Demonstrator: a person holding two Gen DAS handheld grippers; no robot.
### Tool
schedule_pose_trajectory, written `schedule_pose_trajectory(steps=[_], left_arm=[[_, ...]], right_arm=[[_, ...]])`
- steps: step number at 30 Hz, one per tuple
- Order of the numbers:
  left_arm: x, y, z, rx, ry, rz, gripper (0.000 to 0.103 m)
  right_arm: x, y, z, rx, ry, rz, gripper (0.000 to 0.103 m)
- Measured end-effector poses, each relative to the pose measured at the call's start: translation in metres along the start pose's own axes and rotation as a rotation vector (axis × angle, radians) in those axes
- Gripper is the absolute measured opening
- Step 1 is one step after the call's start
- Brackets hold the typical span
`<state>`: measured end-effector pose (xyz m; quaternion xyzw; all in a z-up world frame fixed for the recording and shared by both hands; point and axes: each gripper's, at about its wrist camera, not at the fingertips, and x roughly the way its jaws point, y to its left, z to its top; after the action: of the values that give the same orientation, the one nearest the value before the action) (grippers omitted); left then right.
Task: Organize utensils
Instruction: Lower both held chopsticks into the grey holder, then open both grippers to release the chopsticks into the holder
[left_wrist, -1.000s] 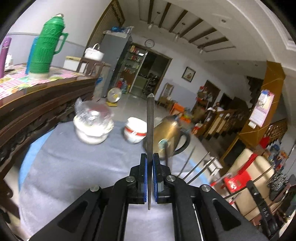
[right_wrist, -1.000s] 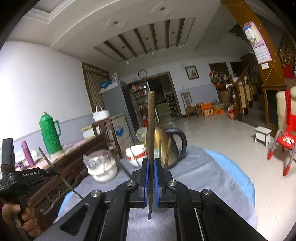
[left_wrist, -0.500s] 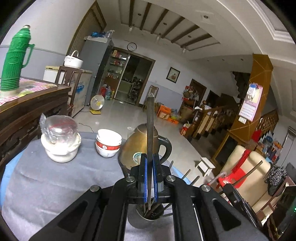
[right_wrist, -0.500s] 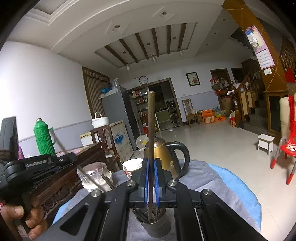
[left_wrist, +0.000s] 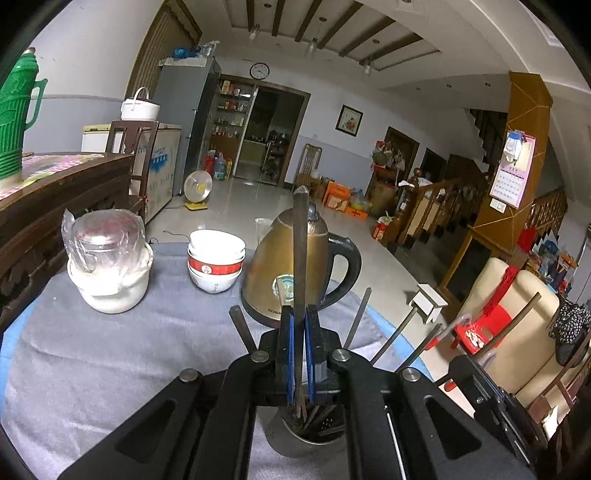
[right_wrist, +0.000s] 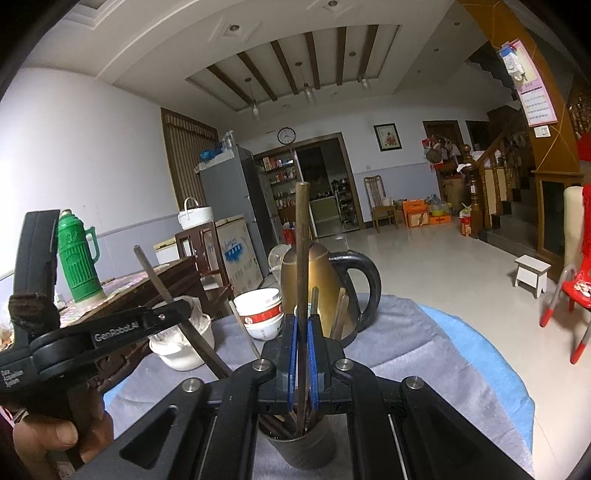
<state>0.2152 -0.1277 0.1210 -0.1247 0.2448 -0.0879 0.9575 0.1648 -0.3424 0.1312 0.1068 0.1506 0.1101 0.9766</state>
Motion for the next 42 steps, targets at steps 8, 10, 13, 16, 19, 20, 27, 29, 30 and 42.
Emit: schedule_pose_trajectory(steps=[8, 10, 13, 16, 19, 20, 27, 29, 30, 42], left_arm=[[0.010, -0.005, -0.007, 0.010, 0.032, -0.005, 0.005], [0.012, -0.005, -0.007, 0.013, 0.039, -0.007, 0.006], [0.015, -0.004, -0.009, 0.015, 0.047, -0.006, 0.005], [0.018, -0.003, -0.008, 0.015, 0.054, -0.006, 0.005], [0.020, -0.003, -0.009, 0.018, 0.061, -0.005, 0.006], [0.022, -0.003, -0.010, 0.018, 0.066, -0.005, 0.006], [0.031, -0.003, -0.015, 0.026, 0.092, -0.005, 0.006], [0.033, -0.003, -0.015, 0.026, 0.100, -0.005, 0.006], [0.034, -0.003, -0.016, 0.027, 0.103, -0.004, 0.006], [0.038, 0.002, -0.016, 0.005, 0.162, -0.007, 0.005]], right_arm=[[0.012, 0.004, -0.011, -0.022, 0.036, -0.005, 0.006], [0.013, 0.005, -0.013, -0.024, 0.043, -0.007, 0.006], [0.016, 0.008, -0.016, -0.031, 0.051, -0.010, 0.006], [0.018, 0.009, -0.020, -0.038, 0.058, -0.012, 0.006], [0.021, 0.009, -0.023, -0.040, 0.068, -0.016, 0.006], [0.021, 0.009, -0.023, -0.041, 0.070, -0.017, 0.006], [0.026, 0.008, -0.027, -0.040, 0.088, -0.020, 0.006], [0.027, 0.008, -0.028, -0.039, 0.090, -0.022, 0.006], [0.028, 0.007, -0.028, -0.038, 0.093, -0.022, 0.006], [0.032, 0.007, -0.029, -0.050, 0.138, -0.060, 0.007]])
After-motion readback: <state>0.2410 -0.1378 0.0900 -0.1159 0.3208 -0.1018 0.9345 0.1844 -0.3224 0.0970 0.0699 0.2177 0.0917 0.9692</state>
